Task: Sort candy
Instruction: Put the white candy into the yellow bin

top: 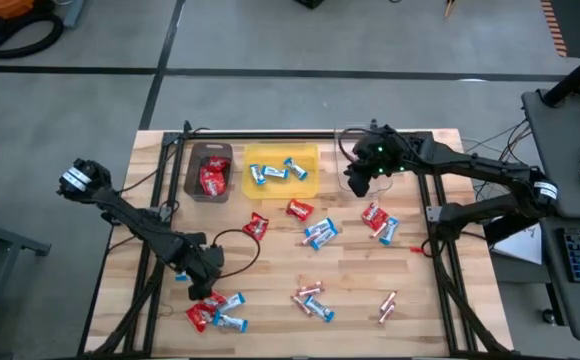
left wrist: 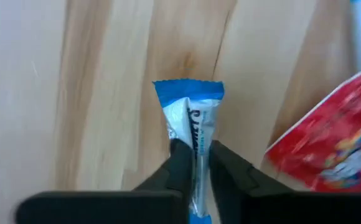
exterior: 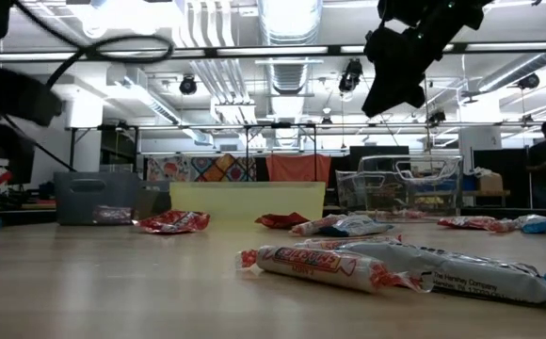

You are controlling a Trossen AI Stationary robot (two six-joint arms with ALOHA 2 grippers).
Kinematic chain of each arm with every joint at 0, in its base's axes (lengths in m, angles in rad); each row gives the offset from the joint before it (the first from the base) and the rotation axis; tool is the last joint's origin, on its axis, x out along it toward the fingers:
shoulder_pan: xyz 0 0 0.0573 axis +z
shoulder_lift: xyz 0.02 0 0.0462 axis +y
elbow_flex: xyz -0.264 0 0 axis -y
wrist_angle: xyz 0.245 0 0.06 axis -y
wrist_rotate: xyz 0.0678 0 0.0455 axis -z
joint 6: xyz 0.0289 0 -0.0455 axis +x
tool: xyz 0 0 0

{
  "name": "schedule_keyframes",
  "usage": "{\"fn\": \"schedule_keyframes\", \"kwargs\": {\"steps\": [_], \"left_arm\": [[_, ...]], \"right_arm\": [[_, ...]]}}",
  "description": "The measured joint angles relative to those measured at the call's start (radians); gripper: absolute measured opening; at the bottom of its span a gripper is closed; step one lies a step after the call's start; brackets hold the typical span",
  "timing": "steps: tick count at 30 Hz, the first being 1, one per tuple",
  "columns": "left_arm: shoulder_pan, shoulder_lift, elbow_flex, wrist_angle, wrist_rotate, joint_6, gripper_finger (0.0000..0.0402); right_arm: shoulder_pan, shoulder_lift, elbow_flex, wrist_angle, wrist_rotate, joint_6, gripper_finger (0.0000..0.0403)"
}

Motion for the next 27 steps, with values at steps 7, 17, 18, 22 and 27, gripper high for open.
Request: {"fn": "schedule_keyframes", "kwargs": {"steps": [7, 17, 18, 22, 27], "left_arm": [[0.004, 0.0, 0.12, -0.031, -0.138, 0.076, 0.0004], [0.005, -0.001, 0.253, -0.103, -0.27, 0.137, 0.0002], [0.007, -0.001, 0.259, -0.102, -0.281, 0.147, 0.0002], [0.031, -0.001, 0.283, -0.054, -0.312, 0.223, 0.0001], [0.097, -0.001, 0.298, 0.125, -0.386, 0.447, 0.0001]], "right_arm": [[0.114, -0.005, -0.002, 0.024, -0.002, -0.007, 0.0093], [0.268, -0.006, -0.002, 0.08, 0.007, 0.009, 0.0093], [0.281, -0.006, -0.002, 0.08, 0.007, 0.012, 0.0093], [0.342, -0.006, -0.012, 0.111, 0.009, 0.002, 0.0093], [0.42, -0.006, -0.088, 0.282, 0.007, -0.026, 0.0093]]}}
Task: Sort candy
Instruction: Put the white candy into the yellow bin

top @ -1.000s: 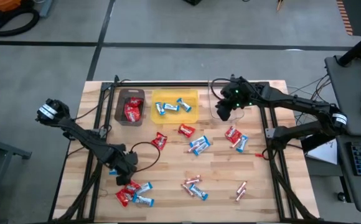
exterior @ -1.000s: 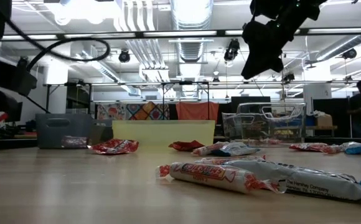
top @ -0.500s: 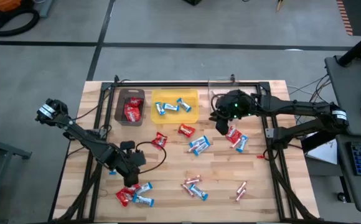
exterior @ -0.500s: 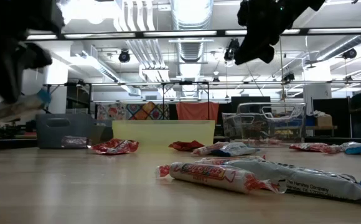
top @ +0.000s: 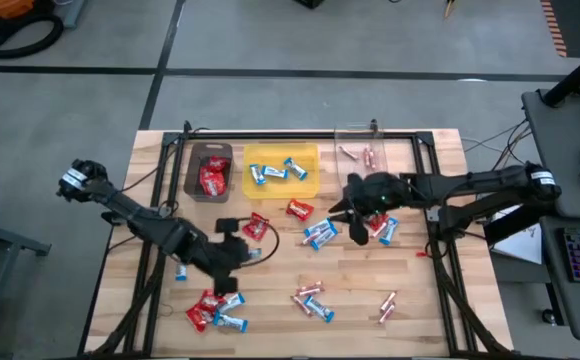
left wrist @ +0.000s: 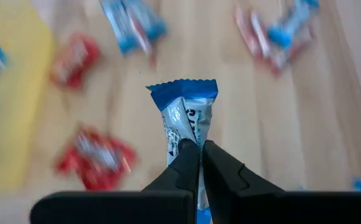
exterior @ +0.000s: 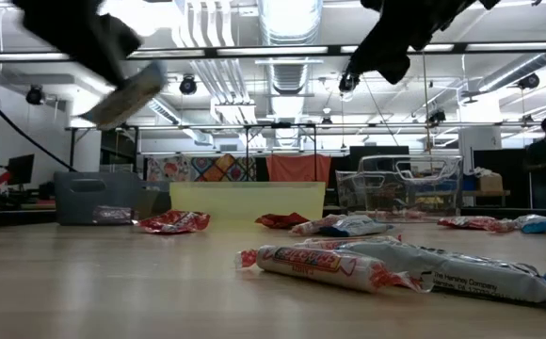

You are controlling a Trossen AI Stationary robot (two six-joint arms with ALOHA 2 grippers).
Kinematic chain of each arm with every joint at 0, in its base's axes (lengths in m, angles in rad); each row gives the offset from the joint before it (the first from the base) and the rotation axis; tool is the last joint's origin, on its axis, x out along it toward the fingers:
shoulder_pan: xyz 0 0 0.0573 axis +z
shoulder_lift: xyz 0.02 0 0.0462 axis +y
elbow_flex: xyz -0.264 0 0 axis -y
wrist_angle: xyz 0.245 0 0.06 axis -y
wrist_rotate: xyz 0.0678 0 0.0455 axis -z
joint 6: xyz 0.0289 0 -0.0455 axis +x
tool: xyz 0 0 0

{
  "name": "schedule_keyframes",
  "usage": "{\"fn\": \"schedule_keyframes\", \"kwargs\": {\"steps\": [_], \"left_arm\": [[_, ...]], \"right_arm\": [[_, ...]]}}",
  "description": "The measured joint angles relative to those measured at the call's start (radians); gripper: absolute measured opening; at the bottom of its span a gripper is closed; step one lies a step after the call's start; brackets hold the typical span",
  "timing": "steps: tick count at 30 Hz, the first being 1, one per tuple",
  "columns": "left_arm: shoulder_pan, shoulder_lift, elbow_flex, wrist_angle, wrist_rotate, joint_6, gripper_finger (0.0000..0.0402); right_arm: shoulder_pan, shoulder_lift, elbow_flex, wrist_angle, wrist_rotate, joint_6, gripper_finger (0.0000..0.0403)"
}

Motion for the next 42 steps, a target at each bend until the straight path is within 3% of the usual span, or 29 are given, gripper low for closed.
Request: {"fn": "schedule_keyframes", "kwargs": {"steps": [4, 10, 13, 16, 24, 32, 42], "left_arm": [[0.08, 0.0, -0.005, 0.152, -0.031, 0.185, 0.0], [0.18, 0.029, -0.017, 0.408, -0.03, 0.468, 0.0], [0.24, 0.057, -0.018, 0.552, -0.033, 0.569, 0.0], [0.312, 0.079, -0.002, 0.592, -0.037, 0.652, 0.0], [0.606, 0.149, 0.099, 0.445, -0.018, 0.854, 0.0], [0.918, 0.35, 0.215, 0.196, 0.233, 0.915, 0.0], [0.998, 0.58, 0.368, -0.006, 0.246, 0.993, 0.0]], "right_arm": [[0.046, 0.013, -0.119, 0.29, 0.002, -0.009, 0.0093], [0.109, 0.092, -0.264, 0.697, 0.032, -0.198, 0.0093], [0.116, 0.124, -0.271, 0.733, 0.118, -0.197, 0.0093], [0.116, 0.13, -0.271, 0.725, 0.131, -0.164, 0.0093], [0.131, 0.091, -0.27, 0.601, 0.131, -0.018, 0.0093], [0.131, 0.086, -0.27, 0.531, 0.149, 0.003, 0.0093], [0.131, 0.086, -0.27, 0.53, 0.185, 0.001, 0.0093]]}}
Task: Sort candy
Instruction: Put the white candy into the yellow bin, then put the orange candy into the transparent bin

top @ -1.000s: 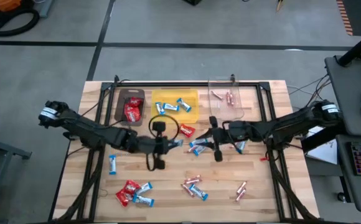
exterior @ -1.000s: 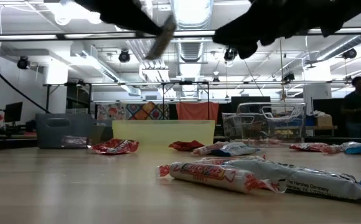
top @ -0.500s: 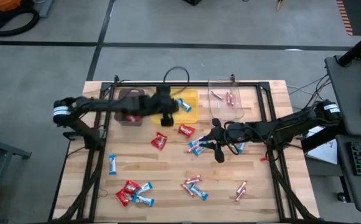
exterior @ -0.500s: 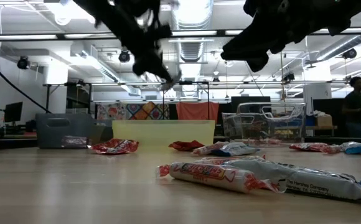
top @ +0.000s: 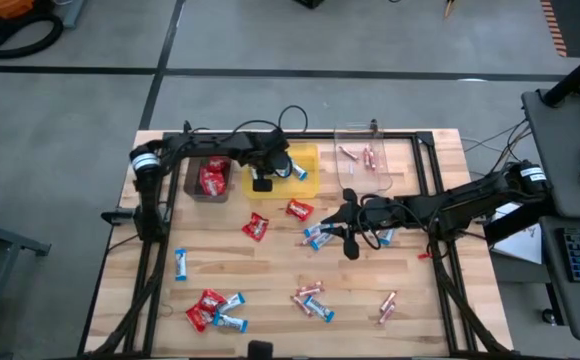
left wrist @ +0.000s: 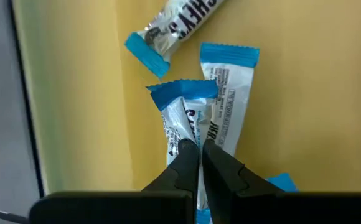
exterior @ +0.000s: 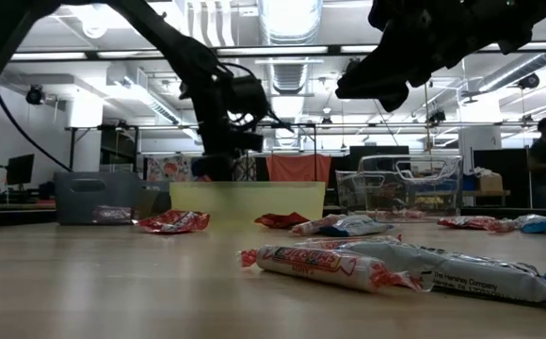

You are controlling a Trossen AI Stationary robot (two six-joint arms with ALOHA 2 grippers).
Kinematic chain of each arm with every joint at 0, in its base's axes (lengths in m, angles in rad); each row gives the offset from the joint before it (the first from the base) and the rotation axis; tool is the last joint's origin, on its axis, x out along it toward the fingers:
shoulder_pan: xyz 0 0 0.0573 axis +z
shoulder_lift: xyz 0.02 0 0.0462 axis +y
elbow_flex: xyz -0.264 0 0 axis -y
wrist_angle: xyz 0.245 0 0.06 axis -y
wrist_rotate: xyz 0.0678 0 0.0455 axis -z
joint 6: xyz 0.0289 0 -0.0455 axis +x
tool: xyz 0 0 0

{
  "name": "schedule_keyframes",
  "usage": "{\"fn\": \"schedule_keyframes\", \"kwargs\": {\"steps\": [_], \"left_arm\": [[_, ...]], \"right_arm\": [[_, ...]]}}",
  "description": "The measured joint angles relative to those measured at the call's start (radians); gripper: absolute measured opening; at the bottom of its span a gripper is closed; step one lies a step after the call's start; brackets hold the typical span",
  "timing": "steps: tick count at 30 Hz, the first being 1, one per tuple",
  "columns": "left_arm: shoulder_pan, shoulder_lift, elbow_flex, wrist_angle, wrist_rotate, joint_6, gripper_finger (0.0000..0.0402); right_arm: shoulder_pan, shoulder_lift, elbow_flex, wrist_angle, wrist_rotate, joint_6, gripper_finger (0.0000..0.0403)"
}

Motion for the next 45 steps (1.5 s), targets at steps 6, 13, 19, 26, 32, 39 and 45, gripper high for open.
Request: {"fn": "schedule_keyframes", "kwargs": {"steps": [6, 13, 19, 26, 32, 39, 45], "left_arm": [[0.002, 0.02, 0.017, -0.014, 0.012, -0.001, 0.0], [0.002, 0.018, 0.017, -0.015, 0.011, -0.006, 0.0029], [0.002, 0.013, 0.032, -0.021, 0.01, -0.021, 0.008], [0.001, 0.004, 0.118, -0.112, 0.028, -0.069, 0.0108], [0.001, -0.039, 0.14, -0.163, 0.149, -0.126, 0.0105], [-0.016, -0.142, 0.112, -0.137, 0.257, -0.171, 0.0087], [-0.073, -0.226, 0.084, -0.087, 0.262, -0.22, 0.0075]], "right_arm": [[0.0, 0.0, 0.0, 0.0, 0.0, 0.009, 0.0093], [0.0, 0.0, 0.0, 0.0, 0.0, 0.051, 0.0093], [0.0, 0.0, 0.0, 0.0, 0.0, 0.135, 0.0093], [0.0, 0.0, 0.0, 0.0, 0.0, 0.2, 0.0093], [0.0, 0.0, 0.0, 0.0, -0.002, 0.257, 0.0093], [0.0, 0.0, 0.032, -0.069, -0.02, 0.337, 0.0093], [0.007, -0.001, 0.147, -0.394, -0.077, 0.489, 0.0093]]}}
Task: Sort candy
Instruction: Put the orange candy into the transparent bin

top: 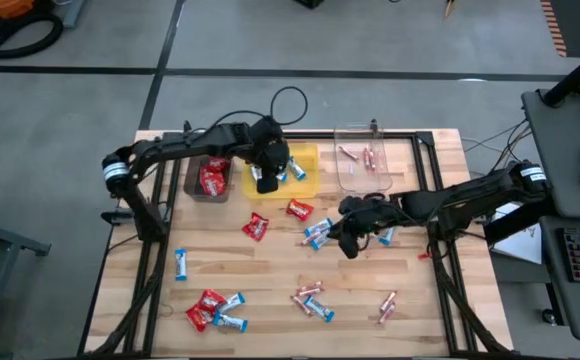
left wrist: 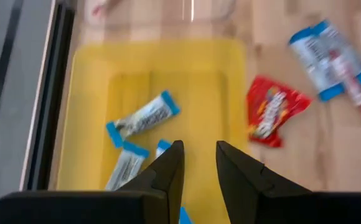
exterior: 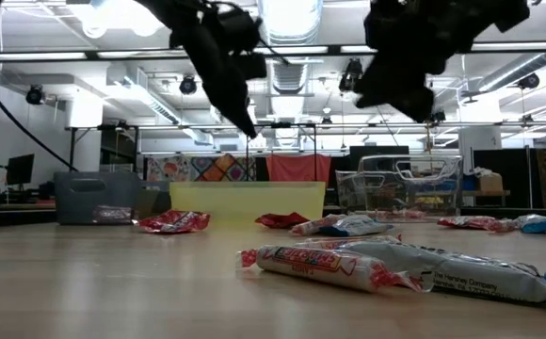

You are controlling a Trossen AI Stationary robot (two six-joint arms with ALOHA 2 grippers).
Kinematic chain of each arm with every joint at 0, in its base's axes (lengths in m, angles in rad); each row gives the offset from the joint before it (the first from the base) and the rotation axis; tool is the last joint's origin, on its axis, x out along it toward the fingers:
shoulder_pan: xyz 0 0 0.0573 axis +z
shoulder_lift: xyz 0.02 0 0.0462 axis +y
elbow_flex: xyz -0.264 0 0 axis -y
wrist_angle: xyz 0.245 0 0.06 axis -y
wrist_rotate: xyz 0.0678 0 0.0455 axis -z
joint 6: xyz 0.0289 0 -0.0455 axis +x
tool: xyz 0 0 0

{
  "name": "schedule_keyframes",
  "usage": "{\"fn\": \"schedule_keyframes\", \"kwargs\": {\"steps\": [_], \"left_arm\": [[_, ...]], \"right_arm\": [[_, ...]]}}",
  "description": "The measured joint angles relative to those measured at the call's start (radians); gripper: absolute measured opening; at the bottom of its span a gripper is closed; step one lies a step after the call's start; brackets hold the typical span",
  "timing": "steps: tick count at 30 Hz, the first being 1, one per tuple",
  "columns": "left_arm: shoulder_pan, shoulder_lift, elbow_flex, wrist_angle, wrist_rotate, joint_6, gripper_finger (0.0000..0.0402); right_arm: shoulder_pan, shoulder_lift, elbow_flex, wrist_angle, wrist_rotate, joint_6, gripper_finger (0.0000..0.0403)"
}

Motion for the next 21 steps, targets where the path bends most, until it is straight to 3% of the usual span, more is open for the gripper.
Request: {"fn": "schedule_keyframes", "kwargs": {"steps": [5, 8, 11, 15, 21], "left_arm": [[-0.075, -0.079, -0.094, 0.111, 0.016, -0.064, 0.0071], [-0.13, -0.132, -0.165, 0.182, 0.017, -0.095, 0.007], [-0.183, -0.19, -0.23, 0.266, 0.016, -0.116, 0.007], [-0.24, -0.258, -0.299, 0.361, 0.016, -0.134, 0.007], [-0.269, -0.322, -0.366, 0.444, 0.014, -0.163, 0.007]], "right_arm": [[0.037, 0.0, 0.06, -0.271, -0.035, 0.156, 0.0093], [0.075, 0.0, 0.088, -0.393, -0.135, 0.203, 0.0093], [0.144, 0.0, 0.11, -0.483, -0.21, 0.137, 0.0093], [0.296, 0.001, 0.114, -0.64, -0.224, 0.0, 0.0093], [0.499, 0.013, 0.093, -0.72, -0.209, 0.052, 0.0093]]}}
